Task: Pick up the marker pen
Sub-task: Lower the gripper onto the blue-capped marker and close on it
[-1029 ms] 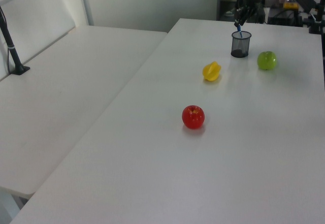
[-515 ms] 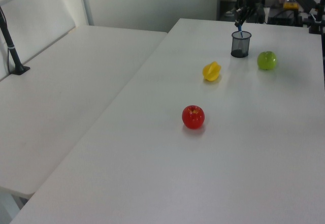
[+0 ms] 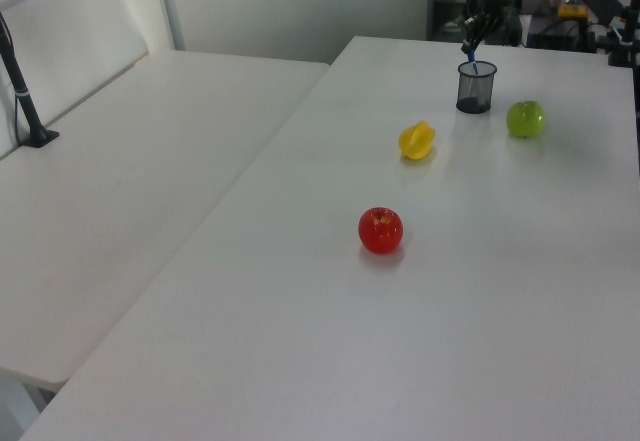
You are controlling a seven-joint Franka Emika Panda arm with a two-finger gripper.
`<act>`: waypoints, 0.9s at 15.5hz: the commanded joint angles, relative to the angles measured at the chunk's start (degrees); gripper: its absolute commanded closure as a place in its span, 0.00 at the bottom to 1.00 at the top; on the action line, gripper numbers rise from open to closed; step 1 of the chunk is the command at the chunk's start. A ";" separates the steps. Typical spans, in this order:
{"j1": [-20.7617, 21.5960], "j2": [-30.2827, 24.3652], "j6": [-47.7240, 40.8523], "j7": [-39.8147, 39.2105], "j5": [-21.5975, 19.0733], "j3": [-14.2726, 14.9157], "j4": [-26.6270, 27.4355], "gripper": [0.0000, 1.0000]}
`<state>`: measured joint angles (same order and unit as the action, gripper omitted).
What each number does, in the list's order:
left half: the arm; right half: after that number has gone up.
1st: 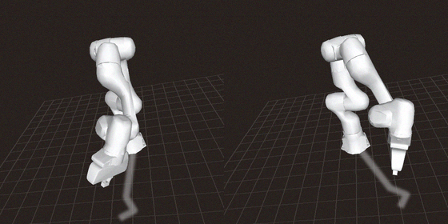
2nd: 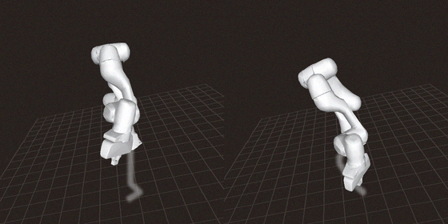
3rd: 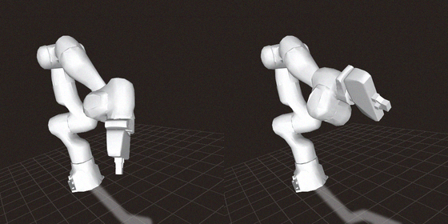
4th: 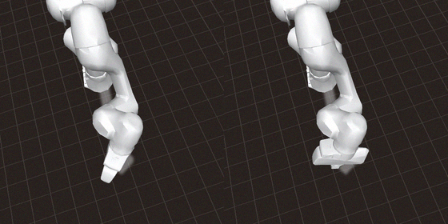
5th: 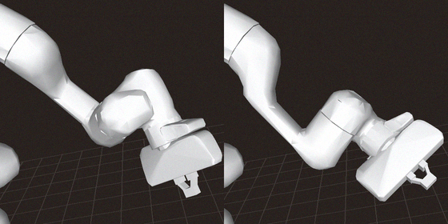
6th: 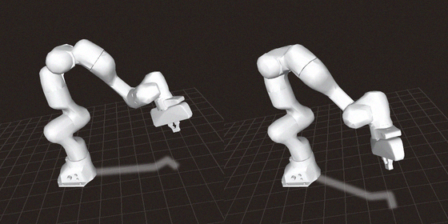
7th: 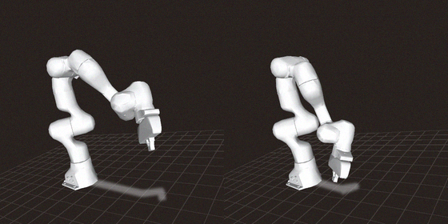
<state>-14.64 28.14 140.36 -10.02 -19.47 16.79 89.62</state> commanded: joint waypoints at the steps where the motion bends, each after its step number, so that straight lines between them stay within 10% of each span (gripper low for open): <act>1: 0.40 -0.54 1.67 -0.70 -1.45 -0.01 1.17 0.89; 14: 0.13 -2.29 1.58 1.67 -2.95 0.08 -0.94 0.89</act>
<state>-14.75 27.61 140.70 -9.52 -21.28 16.80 88.25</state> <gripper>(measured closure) 0.828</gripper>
